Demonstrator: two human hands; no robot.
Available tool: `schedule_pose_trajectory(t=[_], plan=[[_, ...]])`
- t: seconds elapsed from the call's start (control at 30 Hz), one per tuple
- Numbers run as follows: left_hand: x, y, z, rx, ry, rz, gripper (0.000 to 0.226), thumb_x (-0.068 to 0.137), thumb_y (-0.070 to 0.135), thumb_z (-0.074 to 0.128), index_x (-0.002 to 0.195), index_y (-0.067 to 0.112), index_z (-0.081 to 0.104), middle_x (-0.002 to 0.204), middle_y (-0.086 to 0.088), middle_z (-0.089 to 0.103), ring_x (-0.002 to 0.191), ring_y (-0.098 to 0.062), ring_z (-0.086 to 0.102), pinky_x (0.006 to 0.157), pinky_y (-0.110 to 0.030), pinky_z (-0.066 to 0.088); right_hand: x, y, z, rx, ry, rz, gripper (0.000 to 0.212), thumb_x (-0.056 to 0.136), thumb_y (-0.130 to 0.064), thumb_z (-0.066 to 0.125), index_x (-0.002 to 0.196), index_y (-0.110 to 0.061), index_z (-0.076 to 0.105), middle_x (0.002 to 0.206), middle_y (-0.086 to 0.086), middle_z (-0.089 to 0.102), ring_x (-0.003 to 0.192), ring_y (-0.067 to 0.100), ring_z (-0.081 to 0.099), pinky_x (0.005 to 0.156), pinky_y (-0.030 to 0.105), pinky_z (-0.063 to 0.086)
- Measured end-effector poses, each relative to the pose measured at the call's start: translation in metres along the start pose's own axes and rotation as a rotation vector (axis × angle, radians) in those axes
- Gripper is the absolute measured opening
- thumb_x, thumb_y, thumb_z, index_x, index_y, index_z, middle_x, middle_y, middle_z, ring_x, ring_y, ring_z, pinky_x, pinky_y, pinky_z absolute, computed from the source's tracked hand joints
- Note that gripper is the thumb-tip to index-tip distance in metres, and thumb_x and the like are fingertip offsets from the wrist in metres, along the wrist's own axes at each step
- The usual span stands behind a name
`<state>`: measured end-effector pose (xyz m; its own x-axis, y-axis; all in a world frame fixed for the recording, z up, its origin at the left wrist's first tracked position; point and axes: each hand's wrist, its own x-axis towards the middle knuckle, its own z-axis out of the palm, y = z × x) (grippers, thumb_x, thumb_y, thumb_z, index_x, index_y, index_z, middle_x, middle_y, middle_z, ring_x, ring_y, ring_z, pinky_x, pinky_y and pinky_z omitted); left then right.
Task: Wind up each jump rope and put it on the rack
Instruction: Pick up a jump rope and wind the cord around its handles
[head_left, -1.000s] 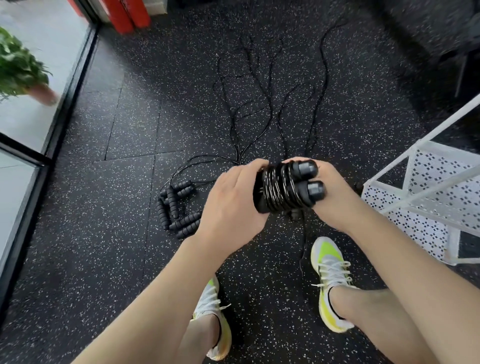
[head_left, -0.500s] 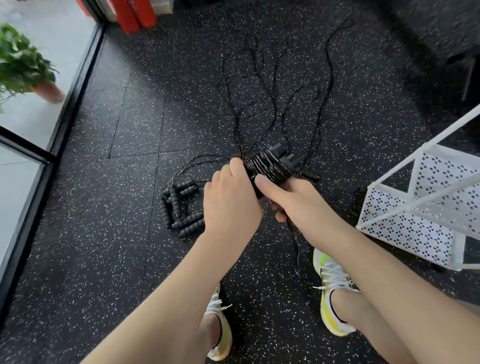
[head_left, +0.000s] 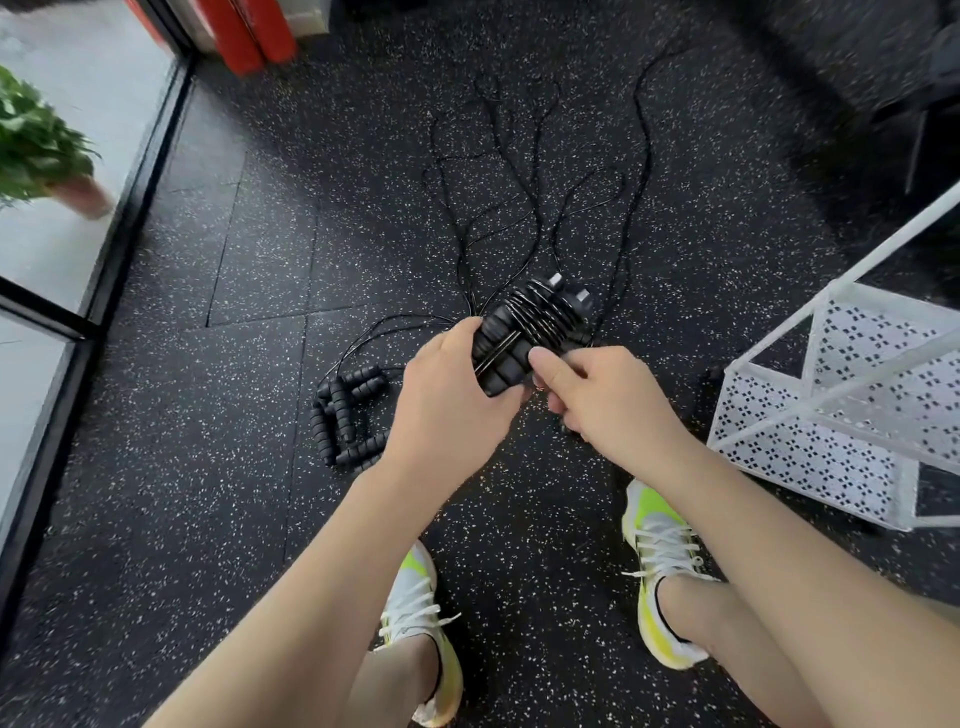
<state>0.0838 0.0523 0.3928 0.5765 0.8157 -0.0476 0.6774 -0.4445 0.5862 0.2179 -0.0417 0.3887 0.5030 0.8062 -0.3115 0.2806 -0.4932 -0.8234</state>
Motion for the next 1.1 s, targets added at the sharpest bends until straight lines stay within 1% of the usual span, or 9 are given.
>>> schedule_pose_trajectory(t=[0.13, 0.27, 0.33, 0.43, 0.53, 0.67, 0.8, 0.93, 1.1], plan=[[0.004, -0.009, -0.002, 0.051, 0.058, 0.016, 0.06, 0.08, 0.032, 0.082, 0.134, 0.025, 0.055, 0.117, 0.008, 0.062, 0.111, -0.016, 0.053, 0.084, -0.019, 0.029, -0.005, 0.001, 0.002, -0.263, 0.015, -0.189, 0.042, 0.1, -0.032, 0.056, 0.062, -0.016, 0.049, 0.049, -0.005, 0.048, 0.044, 0.011, 0.041, 0.048, 0.025, 0.034], [0.005, -0.02, -0.001, 0.108, 0.064, 0.031, 0.056, 0.081, 0.03, 0.082, 0.129, 0.023, 0.056, 0.114, 0.008, 0.063, 0.11, -0.018, 0.051, 0.081, -0.02, 0.025, -0.01, 0.001, 0.003, -0.446, -0.069, -0.291, 0.024, 0.1, -0.032, 0.054, 0.084, -0.015, 0.059, 0.065, -0.001, 0.059, 0.052, 0.015, 0.054, 0.053, 0.038, 0.049], [0.005, -0.025, 0.0, 0.139, 0.058, 0.045, 0.052, 0.08, 0.028, 0.083, 0.125, 0.022, 0.057, 0.111, 0.008, 0.063, 0.106, -0.019, 0.052, 0.078, -0.022, 0.025, -0.013, -0.002, 0.002, -0.536, -0.081, -0.354, 0.019, 0.1, -0.031, 0.052, 0.097, -0.015, 0.062, 0.081, -0.001, 0.065, 0.068, 0.018, 0.062, 0.064, 0.041, 0.054], [0.004, -0.03, 0.002, 0.161, 0.041, 0.068, 0.043, 0.077, 0.023, 0.083, 0.112, 0.021, 0.058, 0.102, 0.005, 0.063, 0.097, -0.023, 0.052, 0.073, -0.026, 0.026, -0.016, -0.006, 0.0, -0.608, -0.086, -0.427, 0.024, 0.103, -0.028, 0.049, 0.12, -0.022, 0.064, 0.108, -0.004, 0.07, 0.095, 0.023, 0.066, 0.078, 0.042, 0.055], [0.002, -0.031, 0.001, 0.166, -0.004, 0.133, 0.043, 0.074, 0.021, 0.083, 0.11, 0.02, 0.06, 0.102, 0.006, 0.065, 0.096, -0.024, 0.053, 0.076, -0.031, 0.035, -0.017, -0.009, -0.005, -0.66, -0.07, -0.493, 0.027, 0.104, -0.033, 0.048, 0.127, -0.035, 0.063, 0.107, -0.008, 0.073, 0.094, 0.02, 0.068, 0.075, 0.037, 0.053], [0.0, -0.027, -0.006, 0.177, -0.127, 0.227, 0.056, 0.073, 0.02, 0.088, 0.122, 0.024, 0.061, 0.112, 0.01, 0.066, 0.106, -0.021, 0.051, 0.086, -0.031, 0.038, -0.014, -0.013, -0.018, -0.681, 0.005, -0.504, 0.018, 0.098, -0.044, 0.059, 0.114, -0.042, 0.066, 0.092, -0.013, 0.071, 0.087, 0.013, 0.064, 0.065, 0.029, 0.037], [-0.003, -0.024, -0.011, 0.135, -0.233, 0.267, 0.07, 0.071, 0.017, 0.09, 0.134, 0.028, 0.059, 0.124, 0.015, 0.063, 0.119, -0.015, 0.046, 0.104, -0.041, 0.039, -0.007, -0.012, -0.035, -0.551, 0.047, -0.376, 0.016, 0.081, -0.052, 0.075, 0.093, -0.043, 0.07, 0.075, -0.016, 0.056, 0.073, 0.002, 0.051, 0.062, 0.021, 0.034], [-0.005, -0.023, -0.013, 0.101, -0.309, 0.342, 0.069, 0.071, 0.015, 0.089, 0.13, 0.034, 0.058, 0.118, 0.024, 0.06, 0.12, -0.01, 0.044, 0.106, -0.048, 0.039, -0.002, -0.01, -0.043, -0.327, -0.018, -0.27, 0.022, 0.068, -0.047, 0.086, 0.085, -0.041, 0.074, 0.082, -0.01, 0.058, 0.075, 0.005, 0.055, 0.073, 0.037, 0.048], [-0.006, -0.023, -0.016, 0.045, -0.342, 0.37, 0.066, 0.071, 0.01, 0.088, 0.128, 0.033, 0.061, 0.117, 0.024, 0.062, 0.12, -0.01, 0.045, 0.105, -0.038, 0.04, 0.0, -0.009, -0.047, -0.217, -0.075, -0.25, 0.016, 0.07, -0.039, 0.087, 0.082, -0.04, 0.077, 0.093, -0.008, 0.062, 0.085, 0.006, 0.059, 0.076, 0.029, 0.046]])
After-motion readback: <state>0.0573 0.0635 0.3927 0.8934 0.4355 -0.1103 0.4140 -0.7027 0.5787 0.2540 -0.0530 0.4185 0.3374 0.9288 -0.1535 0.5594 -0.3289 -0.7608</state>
